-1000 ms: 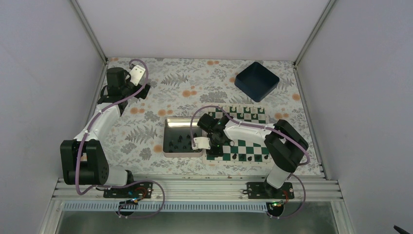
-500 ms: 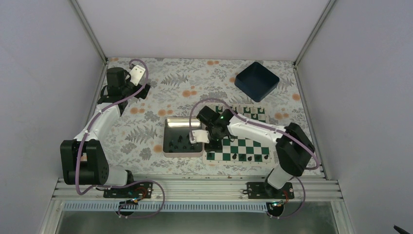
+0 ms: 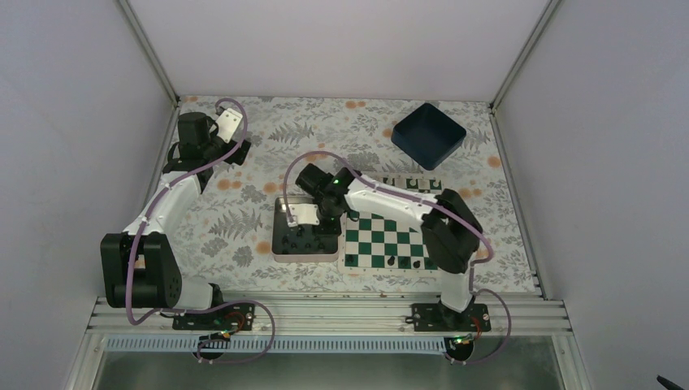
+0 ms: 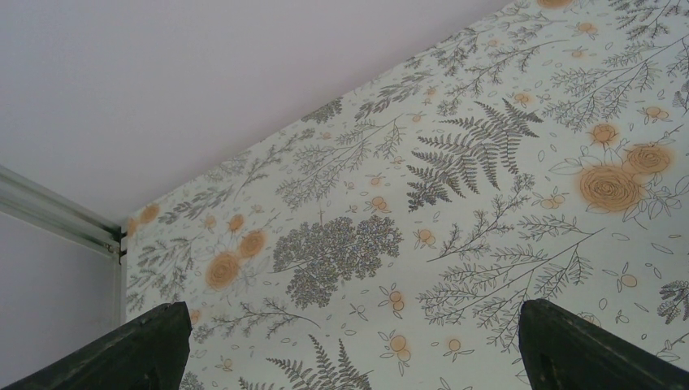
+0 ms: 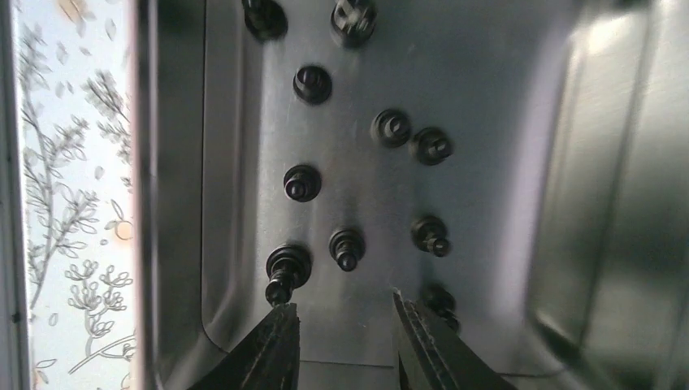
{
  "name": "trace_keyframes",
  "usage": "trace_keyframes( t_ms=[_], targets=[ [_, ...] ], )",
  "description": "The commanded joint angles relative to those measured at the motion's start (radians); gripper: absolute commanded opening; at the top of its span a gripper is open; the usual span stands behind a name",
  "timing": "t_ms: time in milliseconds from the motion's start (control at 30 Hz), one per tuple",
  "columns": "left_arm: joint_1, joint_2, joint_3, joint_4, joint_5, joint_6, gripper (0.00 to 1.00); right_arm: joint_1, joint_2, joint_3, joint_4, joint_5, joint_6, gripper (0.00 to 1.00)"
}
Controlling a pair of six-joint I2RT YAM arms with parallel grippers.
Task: Set up the chess pieces on the board
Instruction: Pick up the chess piece from the storage box.
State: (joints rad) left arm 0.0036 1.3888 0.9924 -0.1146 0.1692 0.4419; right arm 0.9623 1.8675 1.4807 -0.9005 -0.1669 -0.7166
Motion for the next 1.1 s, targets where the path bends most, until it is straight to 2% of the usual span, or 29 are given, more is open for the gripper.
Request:
trace_keyframes(
  t_ms=[0, 667, 1067],
  targets=[
    [0.001, -0.015, 0.0, 0.006, 0.009, 0.014, 1.0, 0.012, 0.057, 0.025, -0.037, 0.015, -0.026, 0.31],
    [0.002, -0.005, -0.004, 0.01, 0.013, 0.017, 1.0, 0.036, 0.064, -0.037, -0.039, -0.054, -0.015, 0.28],
    [0.002, -0.002, -0.006, 0.016, 0.012, 0.017, 1.0, 0.041, 0.09, -0.058, -0.006, -0.035, -0.01, 0.28]
  ],
)
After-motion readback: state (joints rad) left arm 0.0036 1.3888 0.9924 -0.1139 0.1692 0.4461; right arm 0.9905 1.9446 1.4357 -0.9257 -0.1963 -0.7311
